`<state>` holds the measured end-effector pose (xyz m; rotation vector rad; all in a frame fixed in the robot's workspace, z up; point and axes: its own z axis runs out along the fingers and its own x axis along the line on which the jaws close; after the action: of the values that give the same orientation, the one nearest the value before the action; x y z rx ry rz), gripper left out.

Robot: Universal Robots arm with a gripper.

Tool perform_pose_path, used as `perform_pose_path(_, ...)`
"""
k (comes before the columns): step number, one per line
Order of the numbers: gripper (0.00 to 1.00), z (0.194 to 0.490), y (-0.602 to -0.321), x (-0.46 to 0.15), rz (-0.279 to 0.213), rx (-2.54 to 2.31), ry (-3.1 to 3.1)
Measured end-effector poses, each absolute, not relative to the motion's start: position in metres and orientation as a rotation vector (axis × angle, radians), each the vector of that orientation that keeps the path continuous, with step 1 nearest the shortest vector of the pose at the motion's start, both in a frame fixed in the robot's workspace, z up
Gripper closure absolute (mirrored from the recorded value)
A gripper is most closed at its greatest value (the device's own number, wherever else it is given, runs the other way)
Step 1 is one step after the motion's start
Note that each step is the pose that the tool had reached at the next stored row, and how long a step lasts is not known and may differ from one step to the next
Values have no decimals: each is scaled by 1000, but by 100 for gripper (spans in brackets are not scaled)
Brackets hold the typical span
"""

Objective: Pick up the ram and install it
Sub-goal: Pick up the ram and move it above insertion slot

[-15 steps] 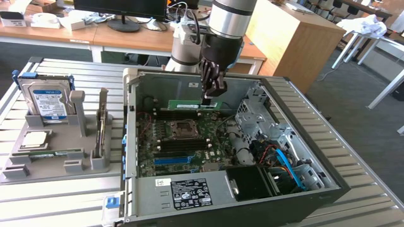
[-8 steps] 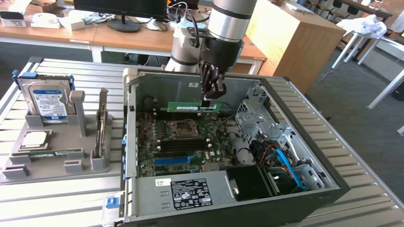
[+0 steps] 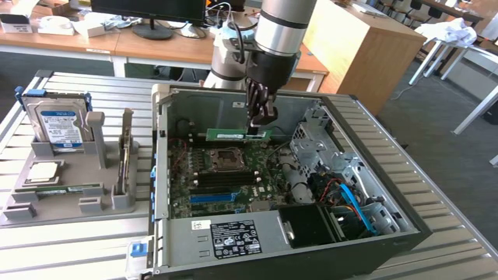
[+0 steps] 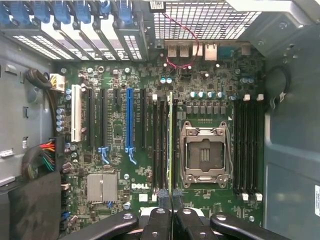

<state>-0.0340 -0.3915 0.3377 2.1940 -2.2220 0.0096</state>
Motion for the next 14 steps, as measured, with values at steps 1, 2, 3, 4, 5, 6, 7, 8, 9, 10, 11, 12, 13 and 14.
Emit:
perform_pose_path(1, 88, 337, -392, -34, 10, 2194, -2222)
perform_pose_path(2, 88, 336, -392, -34, 10, 2194, -2222)
perform_pose_path(3, 88, 335, -392, -34, 10, 2194, -2222)
perform_pose_path(4, 88, 335, -392, -34, 10, 2194, -2222)
perform_pose_path(5, 88, 334, -392, -34, 10, 2194, -2222)
perform_pose_path(6, 88, 333, -392, -34, 10, 2194, -2222)
perform_pose_path(7, 88, 333, -392, -34, 10, 2194, -2222)
perform_pose_path(8, 88, 333, -392, -34, 10, 2194, -2222)
perform_pose_path(9, 88, 333, -392, -34, 10, 2194, -2222)
perform_pose_path(10, 88, 333, -392, -34, 10, 2194, -2222)
perform_pose_path(11, 88, 333, -392, -34, 10, 2194, -2222)
perform_pose_path(12, 88, 333, -392, -34, 9, 2194, -2223)
perform_pose_path(13, 88, 333, -392, -34, 9, 2194, -2222)
perform_pose_path(14, 88, 333, -393, -34, 10, 2194, -2222)
